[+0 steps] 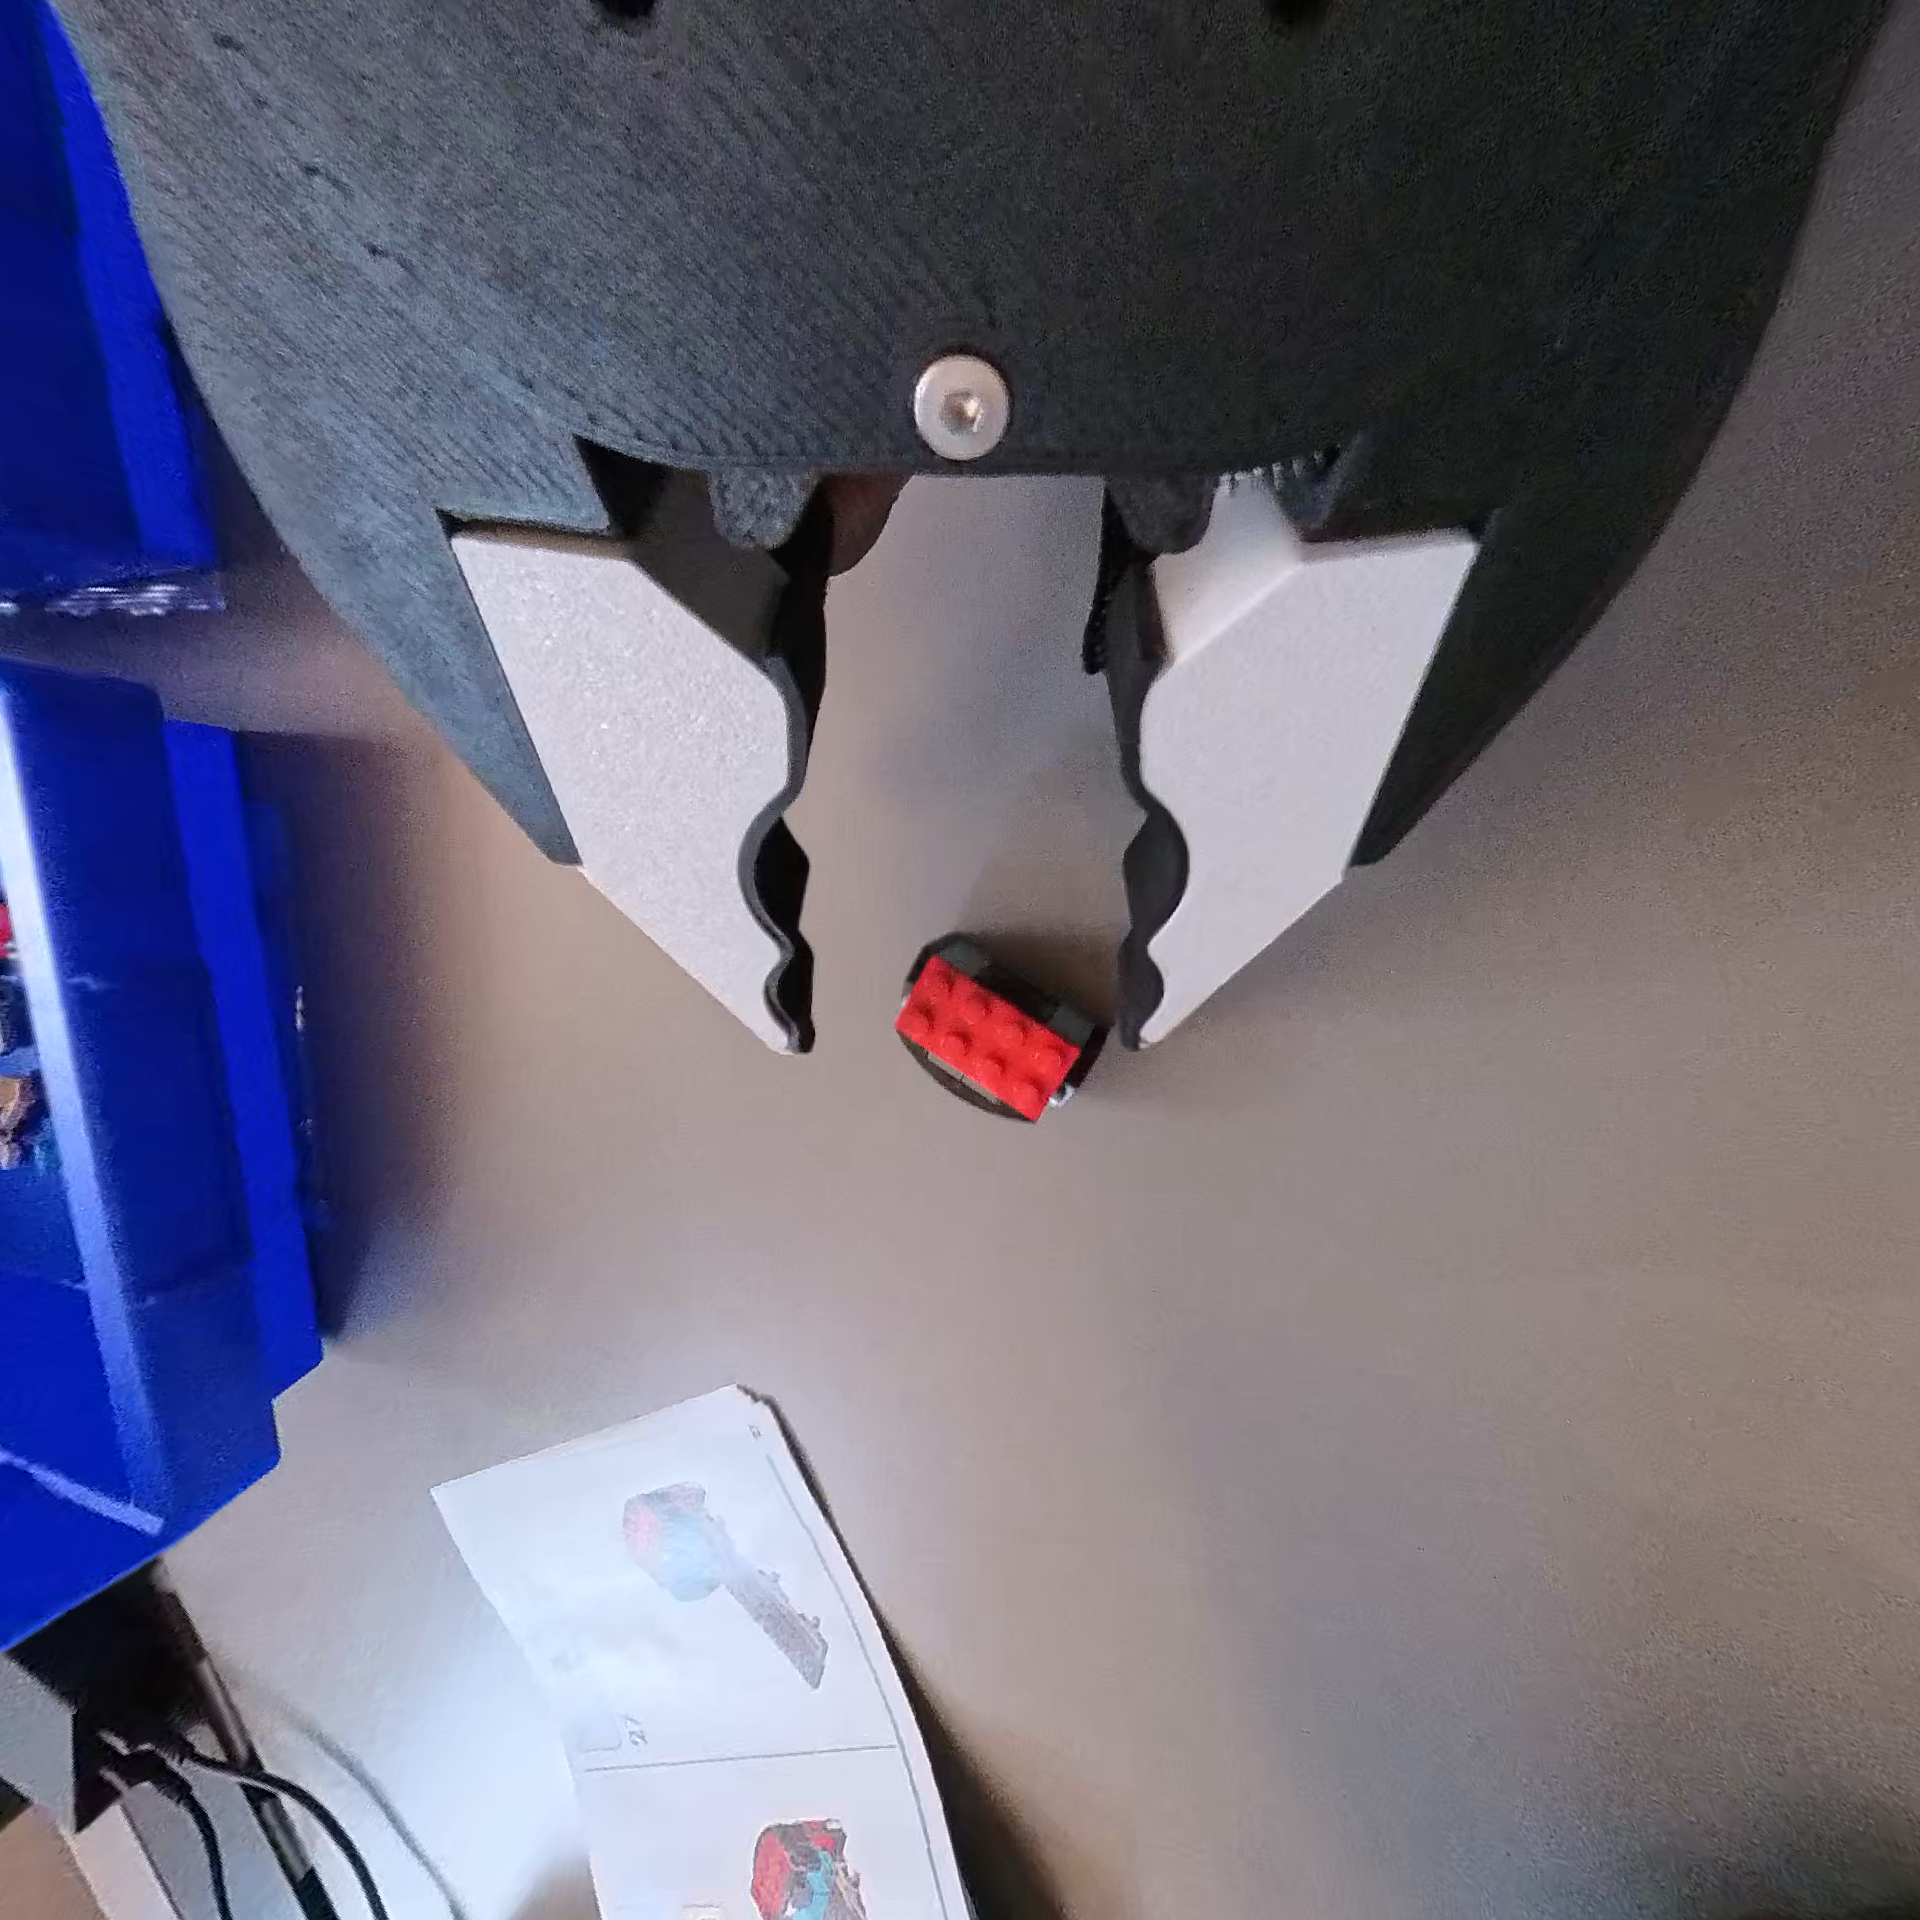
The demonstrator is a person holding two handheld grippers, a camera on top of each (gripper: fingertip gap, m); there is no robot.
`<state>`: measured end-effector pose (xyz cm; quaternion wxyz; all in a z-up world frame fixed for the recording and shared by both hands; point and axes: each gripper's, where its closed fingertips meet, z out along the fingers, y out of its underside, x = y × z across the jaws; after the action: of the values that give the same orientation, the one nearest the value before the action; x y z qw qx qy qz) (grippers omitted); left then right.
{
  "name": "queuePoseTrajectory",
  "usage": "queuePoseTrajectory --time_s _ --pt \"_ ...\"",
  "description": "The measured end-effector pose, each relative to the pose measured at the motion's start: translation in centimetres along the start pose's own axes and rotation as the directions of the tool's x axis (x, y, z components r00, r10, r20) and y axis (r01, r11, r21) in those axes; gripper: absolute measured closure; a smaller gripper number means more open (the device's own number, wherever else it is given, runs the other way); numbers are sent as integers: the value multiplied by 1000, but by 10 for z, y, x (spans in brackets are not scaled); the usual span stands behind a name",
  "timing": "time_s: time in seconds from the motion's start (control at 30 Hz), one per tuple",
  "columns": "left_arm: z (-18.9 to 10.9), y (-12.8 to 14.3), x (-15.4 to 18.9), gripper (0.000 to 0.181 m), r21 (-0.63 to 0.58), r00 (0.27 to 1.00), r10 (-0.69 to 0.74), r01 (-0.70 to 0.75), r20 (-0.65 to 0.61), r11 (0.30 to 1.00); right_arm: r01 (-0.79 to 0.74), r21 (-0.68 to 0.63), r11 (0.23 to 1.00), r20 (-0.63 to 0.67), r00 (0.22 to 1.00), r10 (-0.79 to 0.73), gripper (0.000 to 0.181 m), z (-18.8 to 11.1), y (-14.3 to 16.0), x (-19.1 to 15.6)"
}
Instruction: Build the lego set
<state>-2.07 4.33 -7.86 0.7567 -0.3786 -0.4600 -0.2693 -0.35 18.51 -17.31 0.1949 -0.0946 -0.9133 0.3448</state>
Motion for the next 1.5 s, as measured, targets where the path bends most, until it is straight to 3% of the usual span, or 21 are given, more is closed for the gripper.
queuePoseTrajectory --time_s 0.2,0.5,0.63,0.97,1.23,1.5 --pt "0 1 0 157 -5 1000 9 -9 7 1000 9 -16 1000 -83 997 -11 123 14 -9 4" --pt "-1 0 0 157 -2 1000 11 -11 8 1000 -17 7 1000 31 999 17 123 -12 -5 0" --pt "-1 0 -1 157 -4 1000 11 -11 8 1000 -16 -48 999 -19 1000 15 124 -12 11 11" --pt "0 2 -2 157 -11 1000 18 -18 20 1000 -48 -64 997 -105 994 41 129 10 1 18" --pt "1 4 -4 157 -15 1000 11 -11 27 1000 -200 7 980 36 979 200 130 -3 -8 11" --pt "7 12 -9 157 -42 998 7 -4 65 999 -262 -61 963 71 961 267 157 10 -4 7"
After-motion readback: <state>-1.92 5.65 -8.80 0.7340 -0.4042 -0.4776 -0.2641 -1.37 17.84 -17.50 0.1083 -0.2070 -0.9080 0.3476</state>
